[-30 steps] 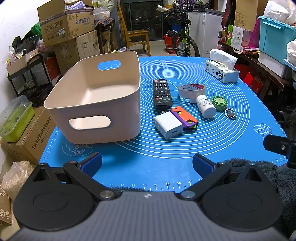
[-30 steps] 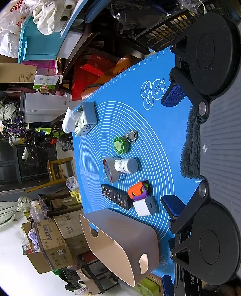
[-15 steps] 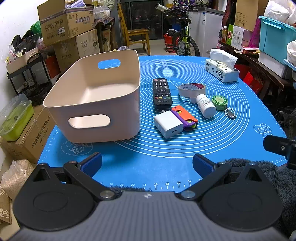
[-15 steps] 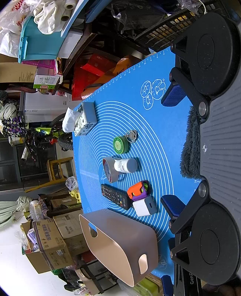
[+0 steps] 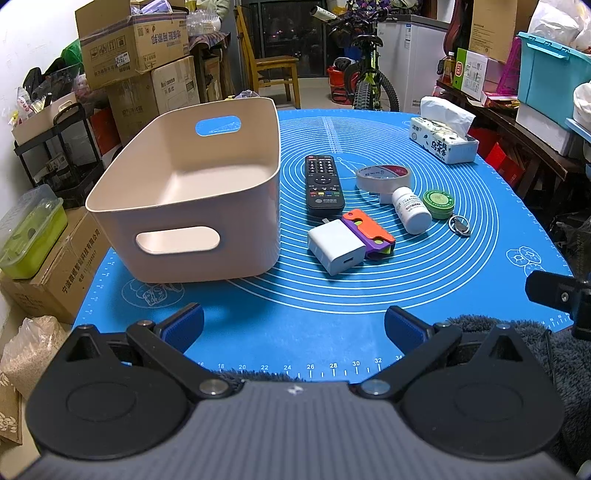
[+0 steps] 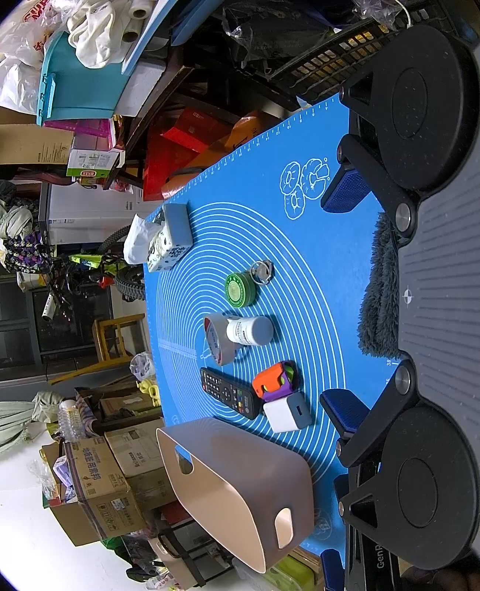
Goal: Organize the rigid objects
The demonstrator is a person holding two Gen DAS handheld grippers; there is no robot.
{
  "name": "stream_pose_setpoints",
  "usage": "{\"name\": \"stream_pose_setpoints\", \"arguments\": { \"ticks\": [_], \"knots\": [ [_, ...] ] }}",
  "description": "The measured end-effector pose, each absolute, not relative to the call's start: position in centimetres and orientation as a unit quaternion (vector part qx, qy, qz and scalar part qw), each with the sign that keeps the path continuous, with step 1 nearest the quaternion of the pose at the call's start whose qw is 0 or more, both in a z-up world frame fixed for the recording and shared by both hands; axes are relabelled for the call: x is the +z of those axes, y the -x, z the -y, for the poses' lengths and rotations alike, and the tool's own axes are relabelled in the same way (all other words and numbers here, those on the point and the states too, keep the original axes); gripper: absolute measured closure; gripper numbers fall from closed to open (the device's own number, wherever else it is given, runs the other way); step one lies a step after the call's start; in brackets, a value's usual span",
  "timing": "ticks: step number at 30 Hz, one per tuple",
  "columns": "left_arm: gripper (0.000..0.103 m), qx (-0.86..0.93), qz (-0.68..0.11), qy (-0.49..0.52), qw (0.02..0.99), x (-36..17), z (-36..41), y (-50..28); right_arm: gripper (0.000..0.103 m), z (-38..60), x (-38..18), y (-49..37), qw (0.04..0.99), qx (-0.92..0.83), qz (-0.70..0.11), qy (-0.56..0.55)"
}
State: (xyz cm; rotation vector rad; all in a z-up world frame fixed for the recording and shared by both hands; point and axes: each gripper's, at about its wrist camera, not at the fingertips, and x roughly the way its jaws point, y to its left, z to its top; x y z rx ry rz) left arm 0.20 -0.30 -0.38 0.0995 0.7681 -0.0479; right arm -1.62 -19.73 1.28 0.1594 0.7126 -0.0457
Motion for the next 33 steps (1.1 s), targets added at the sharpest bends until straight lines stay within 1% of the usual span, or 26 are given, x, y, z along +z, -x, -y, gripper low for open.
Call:
{"name": "stream_pose_setpoints", "arguments": {
  "ticks": [12,19,21,25,29,33],
  "knots": [
    [0.0,-0.022,-0.38,-0.042,0.924,-0.1,-0.3,-0.3,0.002,19.7,1.4,1.7,0.934,-0.023,-0.35,-0.075],
    [0.0,-0.021,-0.392,-0.027,0.919,1.1,-1.9,-1.2,0.002,19.4,2.0,1.5,0.937,-0.013,-0.343,-0.066],
    [0.0,-0.025,-0.392,-0.024,0.919,1.8,-2.6,-1.8,0.002,19.4,2.7,1.1,0.939,-0.007,-0.336,-0.065],
    [0.0,-0.001,-0.37,-0.055,0.928,4.1,-3.7,-3.5,0.002,19.1,4.1,-0.4,0.946,0.009,-0.319,-0.061],
    [0.001,0.014,-0.347,-0.053,0.936,6.5,-5.5,-5.7,0.002,18.9,5.8,-2.7,0.952,0.018,-0.301,-0.06],
    [0.001,0.022,-0.344,-0.053,0.937,8.0,-7.4,-8.4,0.002,19.0,6.9,-5.7,0.953,0.02,-0.295,-0.061]
  ]
}}
